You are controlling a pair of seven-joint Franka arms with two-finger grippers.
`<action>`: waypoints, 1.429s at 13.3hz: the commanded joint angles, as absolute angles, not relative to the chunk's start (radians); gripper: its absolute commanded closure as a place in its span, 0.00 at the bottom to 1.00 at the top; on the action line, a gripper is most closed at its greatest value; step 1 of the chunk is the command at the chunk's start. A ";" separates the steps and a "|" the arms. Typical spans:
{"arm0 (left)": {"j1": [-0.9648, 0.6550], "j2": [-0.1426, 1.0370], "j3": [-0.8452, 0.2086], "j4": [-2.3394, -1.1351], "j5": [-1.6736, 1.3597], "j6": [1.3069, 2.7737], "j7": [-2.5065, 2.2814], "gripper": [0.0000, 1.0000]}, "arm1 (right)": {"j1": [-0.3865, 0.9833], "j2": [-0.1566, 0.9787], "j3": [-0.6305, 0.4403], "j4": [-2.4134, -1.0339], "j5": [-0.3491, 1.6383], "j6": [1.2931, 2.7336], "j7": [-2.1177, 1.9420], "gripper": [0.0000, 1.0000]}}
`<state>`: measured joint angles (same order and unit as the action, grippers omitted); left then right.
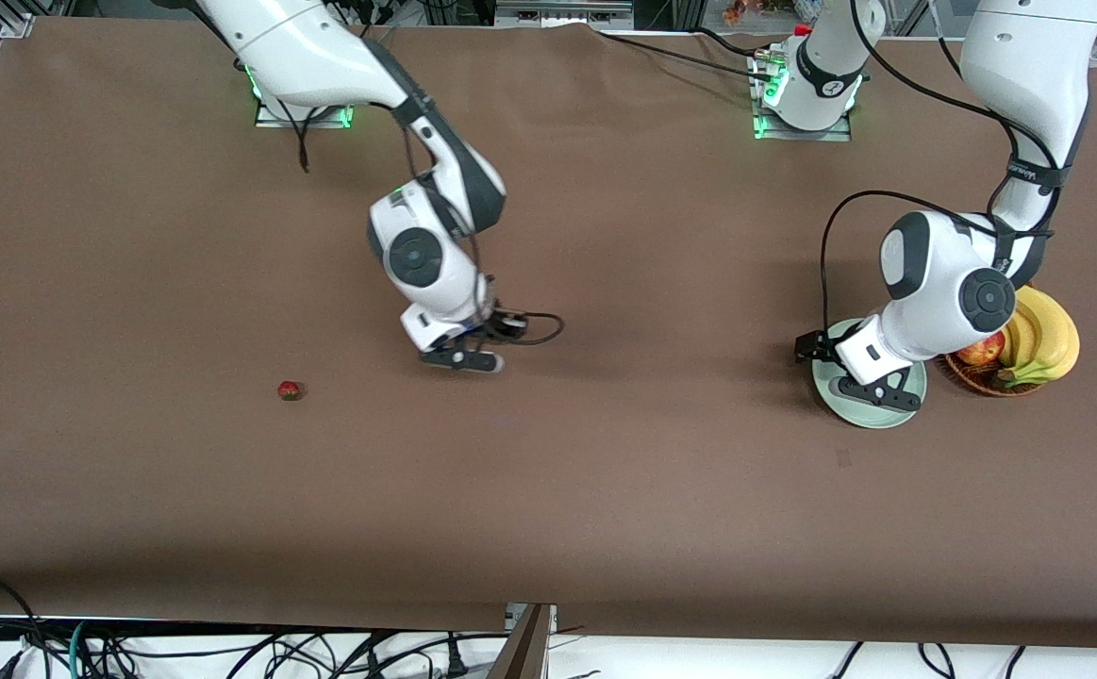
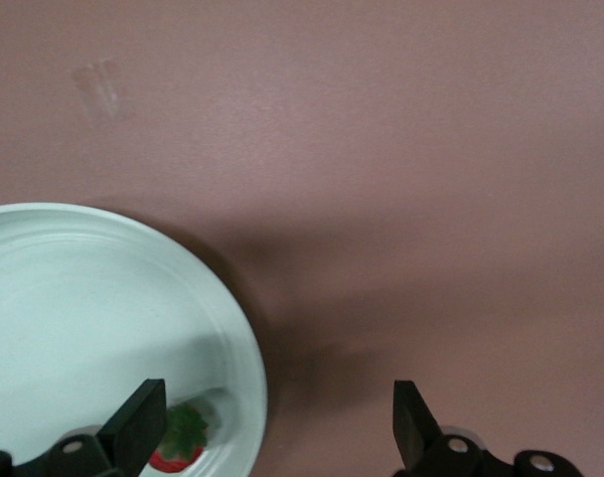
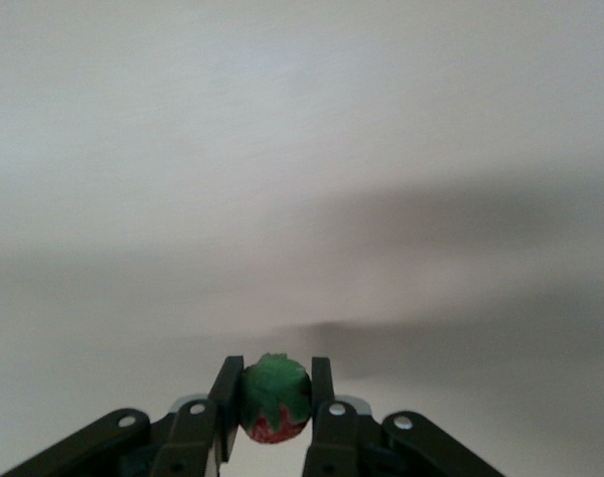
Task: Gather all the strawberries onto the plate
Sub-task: 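Carry the second strawberry to mid-table and release it with the right gripper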
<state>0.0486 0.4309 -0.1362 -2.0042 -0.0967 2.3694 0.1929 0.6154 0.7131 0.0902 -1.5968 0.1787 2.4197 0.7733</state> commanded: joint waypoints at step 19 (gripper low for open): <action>-0.072 0.492 -0.275 -2.003 -0.019 2.426 -0.232 0.00 | 0.730 0.749 0.011 -1.285 0.023 2.193 1.026 0.01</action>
<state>-0.0384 0.4580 -0.2702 -2.0147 -0.0754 2.3821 -0.1215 0.7727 0.8205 0.0162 -1.2698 0.0359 2.3132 1.1474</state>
